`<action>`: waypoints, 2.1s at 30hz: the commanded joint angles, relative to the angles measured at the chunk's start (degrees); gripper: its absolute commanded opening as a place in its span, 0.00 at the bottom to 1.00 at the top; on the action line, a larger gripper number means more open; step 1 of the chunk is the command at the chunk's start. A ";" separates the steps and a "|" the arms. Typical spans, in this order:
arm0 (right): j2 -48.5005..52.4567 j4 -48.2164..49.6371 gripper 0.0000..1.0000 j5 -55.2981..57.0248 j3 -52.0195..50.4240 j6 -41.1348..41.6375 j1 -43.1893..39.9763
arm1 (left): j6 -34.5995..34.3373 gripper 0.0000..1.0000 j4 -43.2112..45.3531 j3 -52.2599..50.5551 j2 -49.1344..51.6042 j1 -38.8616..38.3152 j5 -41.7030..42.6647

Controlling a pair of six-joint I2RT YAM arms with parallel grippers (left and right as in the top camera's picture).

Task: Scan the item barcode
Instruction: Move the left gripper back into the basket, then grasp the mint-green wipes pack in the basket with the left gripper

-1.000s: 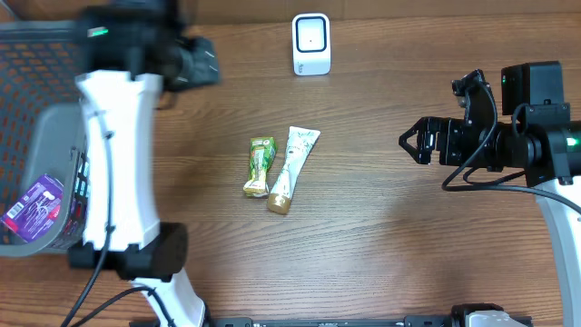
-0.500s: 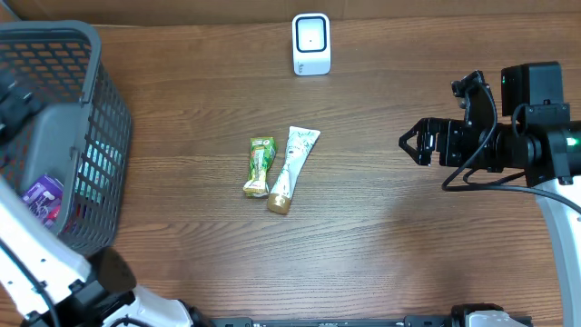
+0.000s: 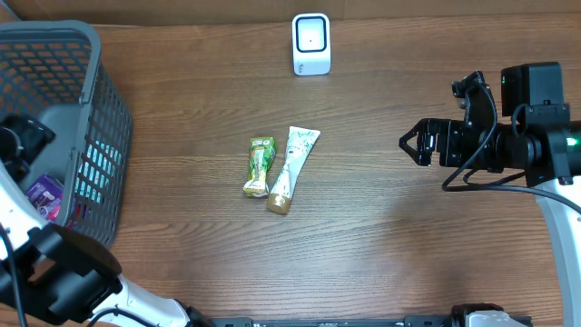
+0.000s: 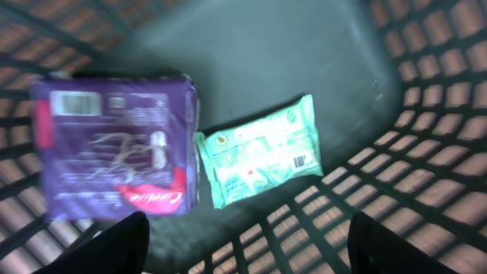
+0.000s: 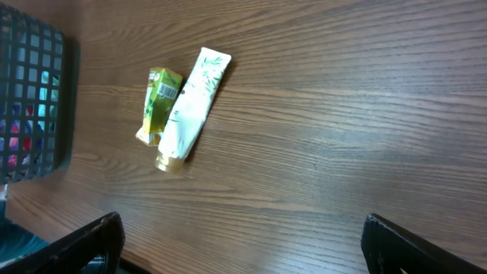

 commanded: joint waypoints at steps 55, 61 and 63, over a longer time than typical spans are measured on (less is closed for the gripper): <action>-0.24 0.15 1.00 0.35 0.66 -0.42 0.28 | 24.94 0.73 43.67 -41.62 0.98 -6.54 2.62; -0.24 0.15 1.00 0.35 0.66 -0.42 0.28 | 24.85 0.25 44.78 -43.91 0.98 -6.40 -0.15; -0.24 0.22 1.00 0.33 0.66 -0.42 0.28 | 24.87 0.09 45.00 -43.89 0.98 -6.40 -0.52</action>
